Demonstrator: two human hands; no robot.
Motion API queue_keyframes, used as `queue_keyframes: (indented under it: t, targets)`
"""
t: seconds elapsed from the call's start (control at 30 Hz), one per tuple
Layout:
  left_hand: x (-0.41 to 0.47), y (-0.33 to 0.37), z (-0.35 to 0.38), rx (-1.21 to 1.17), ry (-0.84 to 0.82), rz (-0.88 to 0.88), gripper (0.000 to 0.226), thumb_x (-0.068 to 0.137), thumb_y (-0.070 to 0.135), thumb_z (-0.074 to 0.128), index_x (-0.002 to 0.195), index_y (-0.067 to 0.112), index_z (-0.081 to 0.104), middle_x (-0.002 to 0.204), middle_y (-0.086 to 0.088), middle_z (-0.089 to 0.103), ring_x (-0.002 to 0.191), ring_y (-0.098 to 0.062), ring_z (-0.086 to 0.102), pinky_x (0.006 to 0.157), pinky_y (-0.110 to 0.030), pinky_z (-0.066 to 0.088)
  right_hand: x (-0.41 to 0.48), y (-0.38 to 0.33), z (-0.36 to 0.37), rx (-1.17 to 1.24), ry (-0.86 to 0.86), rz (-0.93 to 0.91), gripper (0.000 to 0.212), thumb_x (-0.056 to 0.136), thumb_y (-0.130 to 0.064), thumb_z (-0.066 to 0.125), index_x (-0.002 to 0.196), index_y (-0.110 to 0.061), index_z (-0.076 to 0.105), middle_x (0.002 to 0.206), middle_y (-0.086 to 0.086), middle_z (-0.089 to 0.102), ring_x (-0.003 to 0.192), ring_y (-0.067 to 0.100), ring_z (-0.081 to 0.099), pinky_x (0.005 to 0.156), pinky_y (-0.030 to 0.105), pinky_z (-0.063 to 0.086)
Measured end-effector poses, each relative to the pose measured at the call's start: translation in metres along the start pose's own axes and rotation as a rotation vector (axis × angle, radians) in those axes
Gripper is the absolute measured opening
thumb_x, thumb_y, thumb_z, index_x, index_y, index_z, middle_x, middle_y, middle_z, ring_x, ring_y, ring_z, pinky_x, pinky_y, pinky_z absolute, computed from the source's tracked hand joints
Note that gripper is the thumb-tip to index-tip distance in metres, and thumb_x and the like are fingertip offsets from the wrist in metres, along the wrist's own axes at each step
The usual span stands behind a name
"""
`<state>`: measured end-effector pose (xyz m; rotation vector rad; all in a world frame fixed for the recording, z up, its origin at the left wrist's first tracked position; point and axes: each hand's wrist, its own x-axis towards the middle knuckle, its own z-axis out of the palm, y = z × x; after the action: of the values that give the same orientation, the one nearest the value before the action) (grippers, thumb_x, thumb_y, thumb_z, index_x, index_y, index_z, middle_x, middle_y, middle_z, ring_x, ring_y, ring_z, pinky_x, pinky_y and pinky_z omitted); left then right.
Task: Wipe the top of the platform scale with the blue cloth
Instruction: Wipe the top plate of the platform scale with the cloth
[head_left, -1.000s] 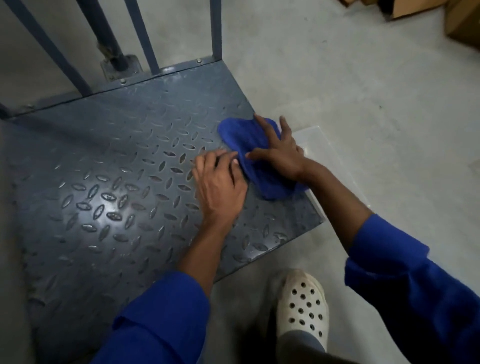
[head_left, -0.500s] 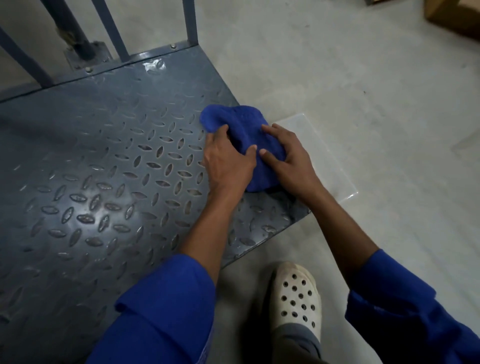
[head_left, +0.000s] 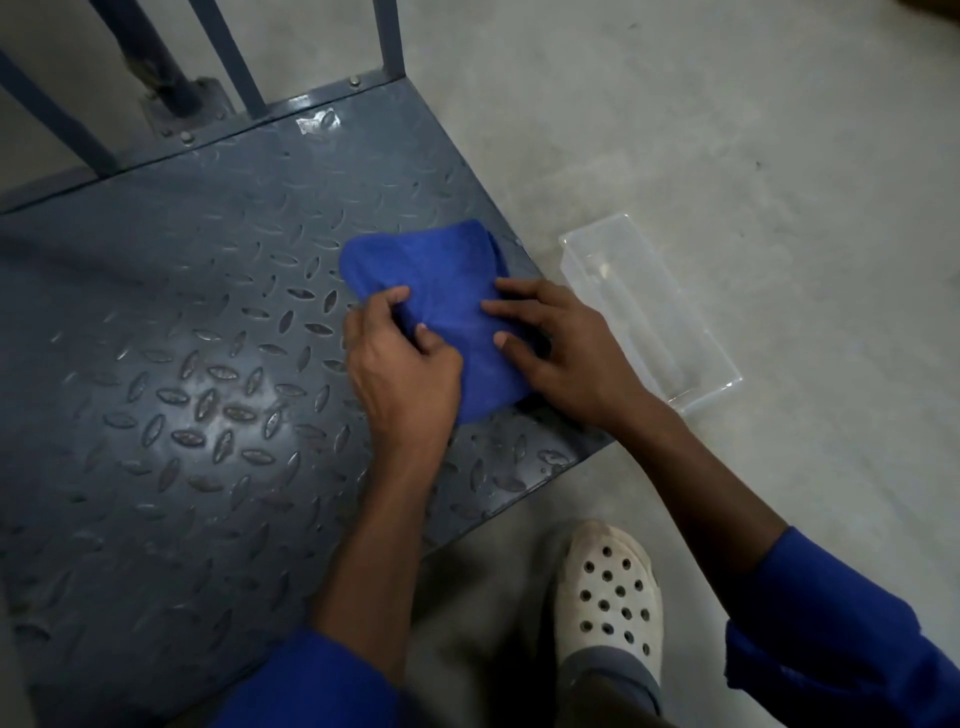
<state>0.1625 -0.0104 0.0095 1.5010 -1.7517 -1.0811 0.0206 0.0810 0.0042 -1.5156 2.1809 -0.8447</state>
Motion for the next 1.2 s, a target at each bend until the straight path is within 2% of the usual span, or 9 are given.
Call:
queue_keyframes:
  t: [0.13, 0.33, 0.47, 0.6, 0.77, 0.87, 0.97, 1.07, 1.2]
  targets:
    - [0.012, 0.014, 0.006, -0.075, 0.021, -0.064, 0.071, 0.082, 0.030, 0.088, 0.140, 0.011, 0.052, 0.136, -0.004, 0.064, 0.125, -0.025, 0.063, 0.110, -0.039, 0.048, 0.002, -0.003, -0.002, 0.019, 0.047, 0.022, 0.039, 0.098, -0.022, 0.068, 0.137, -0.019, 0.071, 0.152, 0.001, 0.059, 0.138, 0.017, 0.056, 0.117, 0.035, 0.045]
    - [0.023, -0.005, 0.011, -0.251, -0.063, 0.037, 0.056, 0.080, -0.010, 0.067, 0.125, 0.024, 0.067, 0.121, -0.003, 0.075, 0.112, -0.022, 0.071, 0.103, -0.047, 0.057, 0.000, 0.000, 0.002, 0.016, 0.138, 0.055, 0.044, 0.097, -0.024, 0.067, 0.141, -0.015, 0.068, 0.157, 0.002, 0.054, 0.141, 0.013, 0.053, 0.116, 0.017, 0.041]
    - [0.021, -0.013, 0.004, 0.035, -0.085, 0.079, 0.054, 0.085, 0.005, 0.069, 0.137, 0.018, 0.062, 0.134, 0.000, 0.068, 0.125, -0.030, 0.060, 0.117, -0.011, 0.023, 0.001, -0.004, 0.005, 0.005, 0.099, 0.083, 0.049, 0.097, -0.020, 0.072, 0.144, -0.014, 0.065, 0.160, 0.003, 0.051, 0.144, 0.019, 0.052, 0.119, 0.035, 0.046]
    - [0.032, 0.009, 0.006, -0.055, -0.080, -0.076, 0.078, 0.083, 0.038, 0.088, 0.144, 0.011, 0.048, 0.141, -0.008, 0.064, 0.129, -0.026, 0.062, 0.111, -0.039, 0.047, 0.003, -0.009, 0.005, 0.001, 0.085, 0.082, 0.050, 0.095, -0.022, 0.067, 0.145, -0.014, 0.064, 0.159, 0.003, 0.052, 0.145, 0.021, 0.052, 0.118, 0.044, 0.047]
    - [0.052, 0.010, 0.005, -0.154, -0.140, -0.139, 0.020, 0.081, 0.034, 0.086, 0.088, 0.018, 0.075, 0.086, -0.003, 0.077, 0.077, -0.018, 0.068, 0.082, -0.046, 0.061, 0.002, -0.013, 0.006, 0.010, 0.100, 0.118, 0.051, 0.095, -0.019, 0.065, 0.145, -0.015, 0.064, 0.159, 0.003, 0.053, 0.145, 0.021, 0.051, 0.119, 0.043, 0.046]
    - [0.049, 0.002, 0.000, 0.105, -0.122, 0.014, 0.030, 0.090, 0.033, 0.074, 0.114, 0.016, 0.069, 0.112, -0.008, 0.075, 0.115, -0.027, 0.061, 0.107, -0.044, 0.041, 0.002, -0.016, 0.008, 0.033, 0.086, 0.142, 0.052, 0.095, -0.021, 0.066, 0.146, -0.013, 0.063, 0.159, 0.007, 0.052, 0.146, 0.025, 0.051, 0.121, 0.041, 0.043]
    - [0.036, -0.009, 0.000, 0.574, 0.022, 0.246, 0.059, 0.100, 0.037, 0.062, 0.150, 0.010, 0.048, 0.148, -0.013, 0.059, 0.138, -0.037, 0.043, 0.106, -0.048, 0.024, 0.005, -0.018, 0.011, -0.033, 0.054, 0.127, 0.053, 0.095, -0.024, 0.063, 0.146, -0.009, 0.062, 0.160, 0.013, 0.050, 0.148, 0.030, 0.046, 0.122, 0.031, 0.032]
    - [0.032, -0.015, 0.001, 0.721, 0.039, 0.266, 0.069, 0.107, 0.047, 0.045, 0.163, 0.008, 0.035, 0.172, -0.020, 0.028, 0.153, -0.043, 0.030, 0.121, -0.064, 0.021, 0.006, -0.018, 0.017, -0.101, 0.073, 0.076, 0.055, 0.096, -0.022, 0.058, 0.148, -0.003, 0.058, 0.160, 0.020, 0.048, 0.150, 0.039, 0.042, 0.126, 0.043, 0.031]
    - [0.004, -0.008, -0.007, 0.732, 0.122, 0.338, 0.076, 0.106, 0.040, 0.045, 0.167, 0.002, 0.018, 0.175, -0.020, 0.018, 0.161, -0.041, 0.019, 0.129, -0.057, 0.010, 0.004, -0.020, 0.015, -0.119, 0.149, -0.010, 0.053, 0.102, -0.011, 0.051, 0.154, -0.003, 0.050, 0.163, 0.019, 0.044, 0.153, 0.037, 0.035, 0.129, 0.043, 0.027]
